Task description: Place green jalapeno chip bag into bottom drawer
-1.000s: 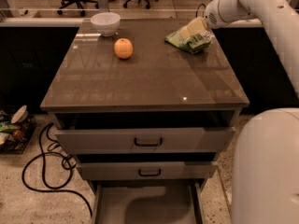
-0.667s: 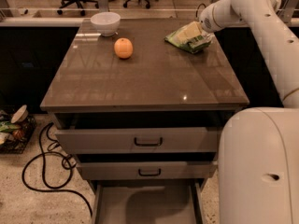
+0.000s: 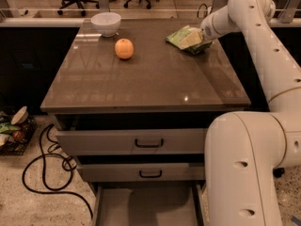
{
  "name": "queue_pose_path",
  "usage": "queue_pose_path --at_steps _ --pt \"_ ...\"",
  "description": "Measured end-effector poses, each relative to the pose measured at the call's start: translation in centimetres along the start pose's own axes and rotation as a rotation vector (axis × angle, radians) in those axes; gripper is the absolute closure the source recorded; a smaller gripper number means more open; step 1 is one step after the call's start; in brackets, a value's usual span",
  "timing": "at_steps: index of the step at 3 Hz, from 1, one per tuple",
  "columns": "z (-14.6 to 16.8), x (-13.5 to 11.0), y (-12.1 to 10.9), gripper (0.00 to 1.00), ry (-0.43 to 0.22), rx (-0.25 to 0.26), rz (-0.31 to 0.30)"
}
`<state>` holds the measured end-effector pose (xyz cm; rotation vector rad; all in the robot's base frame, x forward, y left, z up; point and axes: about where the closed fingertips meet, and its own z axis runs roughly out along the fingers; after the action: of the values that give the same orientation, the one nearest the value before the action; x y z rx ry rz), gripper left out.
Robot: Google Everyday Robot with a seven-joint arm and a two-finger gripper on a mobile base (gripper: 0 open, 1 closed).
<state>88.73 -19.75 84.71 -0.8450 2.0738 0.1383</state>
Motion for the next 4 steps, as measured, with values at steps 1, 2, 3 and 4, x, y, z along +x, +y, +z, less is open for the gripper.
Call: queue_pose_path --at_steps 1,2,3,4 --pt "0.77 2.18 -0.32 0.31 0.05 -0.004 0.031" --pt "1.07 2.29 -0.18 0.55 0.054 -0.008 0.031" --pt "0.97 2.16 -0.2 0.77 0.054 -0.008 0.031" --pt "0.93 2.09 -0.19 1.0 0.054 -0.008 0.031"
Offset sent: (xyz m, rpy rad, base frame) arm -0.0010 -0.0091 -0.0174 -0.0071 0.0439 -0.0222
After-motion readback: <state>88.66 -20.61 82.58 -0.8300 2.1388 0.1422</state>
